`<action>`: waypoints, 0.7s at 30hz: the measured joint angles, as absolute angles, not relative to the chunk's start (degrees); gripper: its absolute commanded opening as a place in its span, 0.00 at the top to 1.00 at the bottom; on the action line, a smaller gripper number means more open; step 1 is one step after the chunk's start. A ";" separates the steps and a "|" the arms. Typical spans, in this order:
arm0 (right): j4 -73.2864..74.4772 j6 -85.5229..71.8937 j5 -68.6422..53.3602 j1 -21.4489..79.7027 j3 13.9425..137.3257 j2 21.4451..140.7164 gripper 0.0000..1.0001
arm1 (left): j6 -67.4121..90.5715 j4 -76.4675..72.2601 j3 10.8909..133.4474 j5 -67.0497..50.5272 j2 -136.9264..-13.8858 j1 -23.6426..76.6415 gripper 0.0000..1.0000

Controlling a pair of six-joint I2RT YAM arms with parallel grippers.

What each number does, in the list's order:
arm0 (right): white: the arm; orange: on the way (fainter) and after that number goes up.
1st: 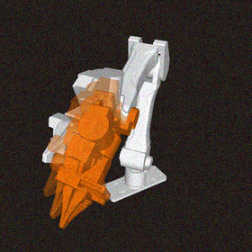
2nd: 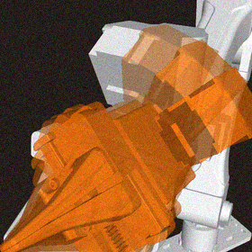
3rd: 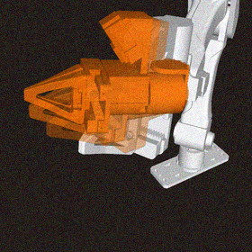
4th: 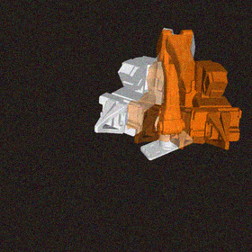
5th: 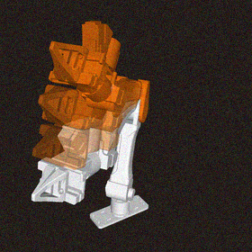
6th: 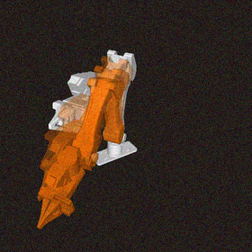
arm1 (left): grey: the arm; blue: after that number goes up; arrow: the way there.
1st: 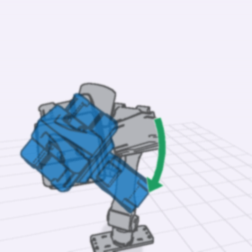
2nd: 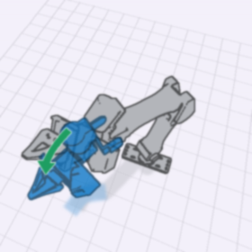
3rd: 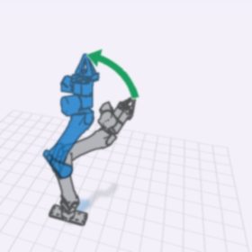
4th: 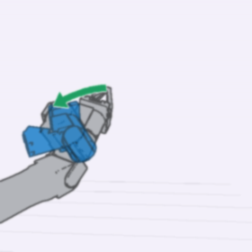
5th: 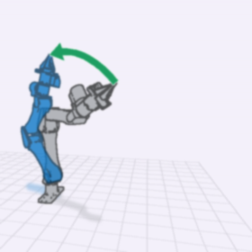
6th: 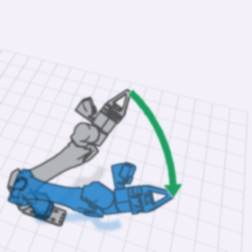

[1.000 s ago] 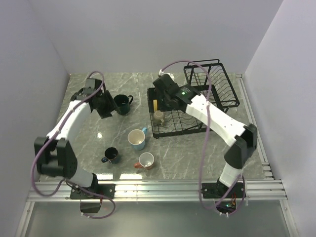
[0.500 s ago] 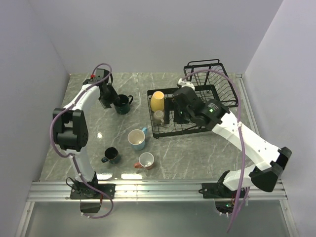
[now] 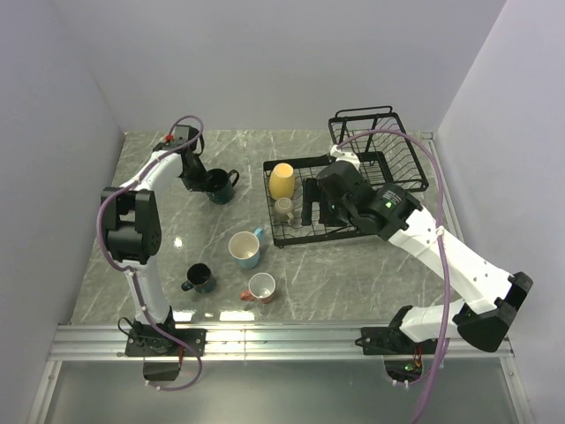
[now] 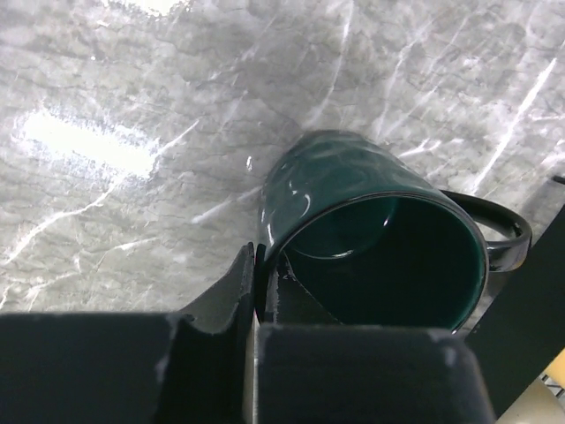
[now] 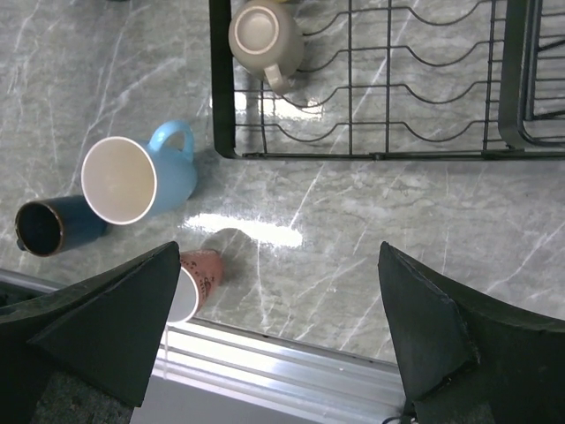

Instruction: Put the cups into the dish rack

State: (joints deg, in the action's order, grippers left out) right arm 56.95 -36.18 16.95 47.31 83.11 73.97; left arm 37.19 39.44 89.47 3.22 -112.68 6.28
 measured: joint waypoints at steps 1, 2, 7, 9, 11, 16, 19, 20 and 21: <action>57.04 -36.21 16.95 47.31 83.11 73.93 0.00 | 37.06 39.35 89.47 3.09 -112.68 6.28 1.00; 57.08 -36.25 16.95 47.31 83.11 73.89 0.00 | 36.77 39.20 89.41 2.76 -112.68 6.28 1.00; 56.58 -35.83 16.45 47.31 83.11 72.99 0.00 | 36.62 34.50 84.86 -7.25 -110.54 4.60 1.00; 55.37 -34.81 14.96 47.20 83.13 71.90 0.00 | 37.21 32.82 82.00 -13.30 -108.86 3.73 1.00; 53.41 -33.76 12.78 47.11 83.20 70.59 0.00 | 38.46 30.85 79.15 -18.87 -106.48 3.07 1.00; 48.36 -31.35 6.72 47.05 84.47 69.49 0.00 | 44.77 22.24 72.79 -31.31 -96.27 2.81 1.00; 45.69 -29.71 3.57 47.05 85.82 69.91 0.00 | 49.28 16.08 70.17 -37.58 -89.58 2.83 1.00; 45.43 -29.10 2.83 47.05 86.63 70.22 0.00 | 50.50 14.37 69.63 -39.44 -87.79 2.83 1.00; 45.15 -28.36 1.93 47.05 87.81 70.65 0.00 | 52.01 12.51 69.19 -41.65 -86.04 2.83 1.00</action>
